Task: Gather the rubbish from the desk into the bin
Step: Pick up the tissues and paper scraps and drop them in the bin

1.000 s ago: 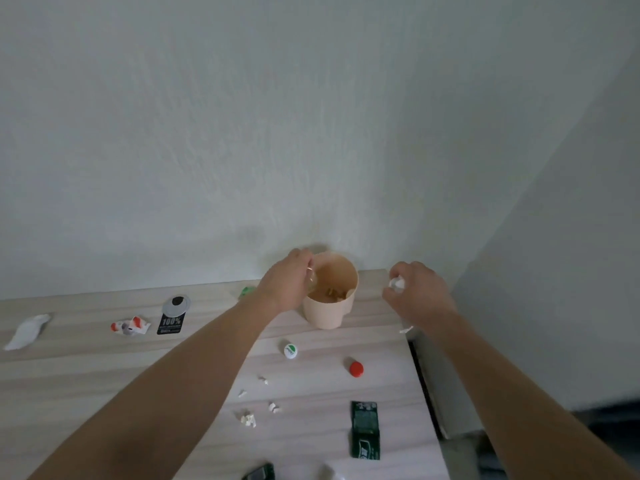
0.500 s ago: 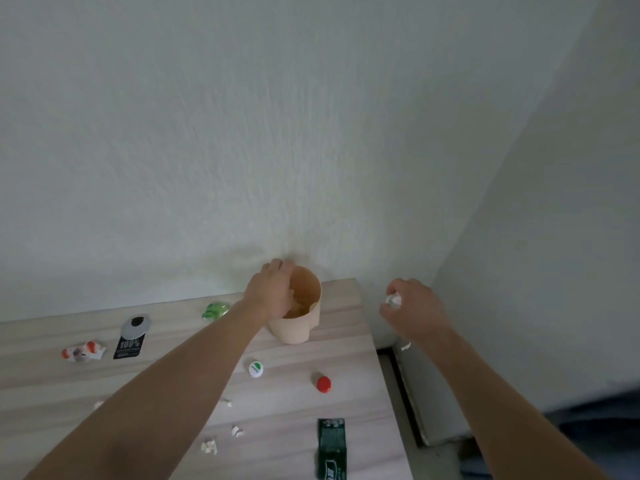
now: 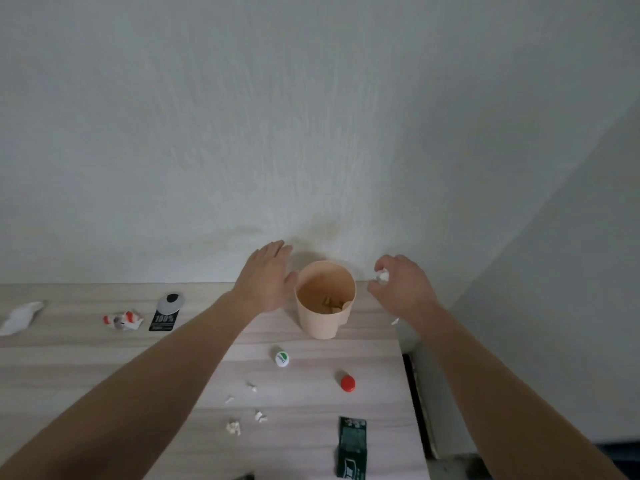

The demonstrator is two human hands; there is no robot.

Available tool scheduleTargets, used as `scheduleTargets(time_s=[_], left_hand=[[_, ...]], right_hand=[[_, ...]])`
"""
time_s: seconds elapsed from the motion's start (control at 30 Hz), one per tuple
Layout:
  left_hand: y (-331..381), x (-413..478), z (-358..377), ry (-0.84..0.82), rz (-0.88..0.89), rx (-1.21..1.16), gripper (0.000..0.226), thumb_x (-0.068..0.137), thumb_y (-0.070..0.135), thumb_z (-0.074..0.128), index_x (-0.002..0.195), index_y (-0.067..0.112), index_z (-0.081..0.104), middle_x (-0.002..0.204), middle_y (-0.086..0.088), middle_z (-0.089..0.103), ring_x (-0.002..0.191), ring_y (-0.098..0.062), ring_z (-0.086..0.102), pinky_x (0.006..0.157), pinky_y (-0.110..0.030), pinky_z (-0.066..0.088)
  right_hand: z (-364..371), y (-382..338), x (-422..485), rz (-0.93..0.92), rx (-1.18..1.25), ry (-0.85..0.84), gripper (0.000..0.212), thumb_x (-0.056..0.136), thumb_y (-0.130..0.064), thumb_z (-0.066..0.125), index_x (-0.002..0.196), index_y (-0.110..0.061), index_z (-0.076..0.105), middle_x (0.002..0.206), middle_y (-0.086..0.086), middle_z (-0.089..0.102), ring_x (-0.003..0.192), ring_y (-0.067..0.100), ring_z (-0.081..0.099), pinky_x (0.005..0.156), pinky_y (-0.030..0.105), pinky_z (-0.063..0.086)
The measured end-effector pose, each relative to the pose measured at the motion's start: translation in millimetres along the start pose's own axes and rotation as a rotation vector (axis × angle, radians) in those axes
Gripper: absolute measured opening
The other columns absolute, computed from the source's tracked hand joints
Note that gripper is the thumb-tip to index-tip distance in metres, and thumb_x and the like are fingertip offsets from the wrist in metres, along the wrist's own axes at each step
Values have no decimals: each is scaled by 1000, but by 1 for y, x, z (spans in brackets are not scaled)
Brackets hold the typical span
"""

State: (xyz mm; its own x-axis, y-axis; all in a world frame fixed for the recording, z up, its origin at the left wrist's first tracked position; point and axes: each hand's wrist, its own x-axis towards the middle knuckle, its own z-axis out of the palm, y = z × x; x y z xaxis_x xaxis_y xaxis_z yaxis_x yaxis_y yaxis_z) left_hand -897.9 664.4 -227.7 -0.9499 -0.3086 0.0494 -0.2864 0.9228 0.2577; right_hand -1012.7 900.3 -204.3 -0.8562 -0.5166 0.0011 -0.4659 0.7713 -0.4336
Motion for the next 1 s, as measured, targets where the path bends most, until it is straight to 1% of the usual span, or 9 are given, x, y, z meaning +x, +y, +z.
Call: scheduleTargets(time_s=[0.07, 0.2, 0.33, 0.43, 0.53, 0.63, 0.73, 0.83, 1.0], left_hand=[[-15, -9, -8, 19, -6, 5, 55, 96, 35, 44, 144, 9, 36, 152, -13, 34, 141, -27, 29, 117, -40, 23], [-50, -27, -22, 36, -37, 19, 51, 98, 35, 41, 142, 10, 37, 152, -13, 35, 141, -27, 29, 117, -41, 23], [-83, -42, -29, 23, -92, 30, 52, 99, 36, 40, 144, 11, 35, 154, -12, 33, 144, -26, 26, 119, -42, 21], [-102, -51, -29, 4, -123, 30, 54, 98, 39, 41, 144, 12, 35, 154, -11, 33, 144, -26, 26, 119, -43, 21], [-112, -57, -28, -8, -139, 28, 54, 98, 38, 42, 144, 10, 36, 153, -12, 35, 143, -26, 27, 119, -41, 22], [-117, -60, -25, -23, -145, 22, 54, 98, 38, 42, 144, 10, 35, 153, -11, 34, 143, -25, 27, 119, -39, 20], [-117, -62, -23, -27, -144, 14, 54, 98, 38, 41, 145, 11, 35, 154, -10, 33, 143, -25, 27, 119, -39, 21], [-114, -64, -25, -18, -141, 3, 54, 99, 37, 42, 145, 10, 35, 153, -10, 34, 143, -25, 28, 118, -39, 21], [-104, -75, -33, 2, -134, -13, 54, 99, 37, 41, 145, 11, 34, 153, -10, 34, 142, -24, 28, 118, -39, 21]], right_hand=[[5, -15, 11, -32, -27, -16, 27, 85, -32, 61, 109, -20, 61, 106, 3, 58, 93, 22, 57, 76, 28, 41], [21, -41, 31, -64, -70, -71, 29, 85, -34, 60, 111, -22, 59, 108, 2, 57, 94, 22, 57, 80, 31, 48], [41, -63, 46, -85, -102, -119, 27, 86, -29, 59, 112, -22, 59, 102, 1, 52, 87, 21, 53, 75, 30, 46], [55, -72, 55, -91, -111, -160, 28, 87, -25, 57, 115, -22, 58, 106, 4, 50, 93, 25, 56, 78, 31, 46], [68, -75, 57, -95, -146, -210, 34, 87, -29, 57, 121, -23, 57, 114, 5, 51, 102, 26, 56, 85, 32, 45], [76, -73, 55, -83, -189, -260, 46, 85, -38, 59, 129, -24, 53, 122, 4, 53, 104, 24, 55, 88, 33, 45], [80, -71, 52, -99, -196, -264, 53, 86, -38, 57, 135, -22, 46, 133, 4, 50, 117, 26, 48, 98, 36, 41], [75, -71, 46, -98, -187, -202, 54, 87, -34, 56, 137, -18, 44, 140, 4, 45, 127, 26, 40, 103, 38, 37], [65, -70, 22, -144, -268, -141, 62, 91, -39, 48, 147, -18, 30, 155, 5, 27, 143, 24, 21, 113, 42, 27]])
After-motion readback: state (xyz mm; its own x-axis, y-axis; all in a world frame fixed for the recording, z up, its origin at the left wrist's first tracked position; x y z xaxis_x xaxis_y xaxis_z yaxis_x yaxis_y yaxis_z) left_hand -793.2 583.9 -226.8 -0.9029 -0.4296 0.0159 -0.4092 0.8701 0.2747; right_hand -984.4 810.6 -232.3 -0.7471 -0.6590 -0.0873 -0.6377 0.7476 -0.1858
